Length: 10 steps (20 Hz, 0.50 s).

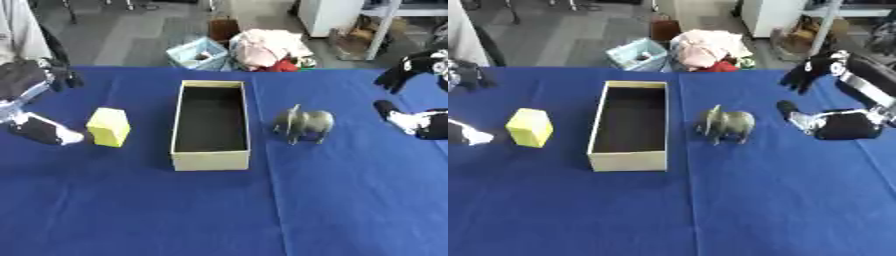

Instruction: Pick up objects on the table and place them in the box.

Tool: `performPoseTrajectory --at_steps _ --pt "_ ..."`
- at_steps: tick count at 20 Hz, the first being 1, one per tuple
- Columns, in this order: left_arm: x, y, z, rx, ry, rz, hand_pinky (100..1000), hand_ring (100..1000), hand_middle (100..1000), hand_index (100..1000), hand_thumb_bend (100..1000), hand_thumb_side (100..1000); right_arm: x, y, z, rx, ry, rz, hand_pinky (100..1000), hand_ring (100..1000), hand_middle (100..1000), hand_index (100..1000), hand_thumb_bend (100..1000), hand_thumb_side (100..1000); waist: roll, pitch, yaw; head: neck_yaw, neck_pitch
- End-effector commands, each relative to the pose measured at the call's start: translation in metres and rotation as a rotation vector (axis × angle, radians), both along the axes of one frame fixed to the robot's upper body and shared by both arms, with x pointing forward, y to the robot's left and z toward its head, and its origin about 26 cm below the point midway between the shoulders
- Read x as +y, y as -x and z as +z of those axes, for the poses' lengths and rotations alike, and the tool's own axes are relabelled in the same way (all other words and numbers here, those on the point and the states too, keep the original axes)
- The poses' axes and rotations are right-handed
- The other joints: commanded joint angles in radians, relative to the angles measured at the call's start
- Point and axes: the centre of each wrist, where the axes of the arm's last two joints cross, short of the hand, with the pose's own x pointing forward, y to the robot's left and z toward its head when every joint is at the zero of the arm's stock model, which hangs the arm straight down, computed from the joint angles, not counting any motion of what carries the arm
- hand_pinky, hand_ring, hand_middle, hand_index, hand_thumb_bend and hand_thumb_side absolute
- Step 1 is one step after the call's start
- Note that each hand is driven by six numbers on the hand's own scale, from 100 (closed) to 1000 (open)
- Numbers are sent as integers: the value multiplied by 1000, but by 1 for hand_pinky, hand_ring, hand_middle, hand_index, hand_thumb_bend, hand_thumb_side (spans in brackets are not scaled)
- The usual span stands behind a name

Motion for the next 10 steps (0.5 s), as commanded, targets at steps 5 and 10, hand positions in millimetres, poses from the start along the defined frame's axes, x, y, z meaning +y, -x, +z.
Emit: performPoseTrajectory --at_steps 5,10 --pt "26 -30 7 115 -89 35 689 616 615 757 758 264 -3 2 11 -21 24 5 720 586 572 720 201 471 7 -18 -10 8 9" --pt "26 -50 -1 130 -108 36 698 630 621 758 769 244 -2 2 10 -16 24 7 720 586 572 719 196 474 8 -20 -14 8 14"
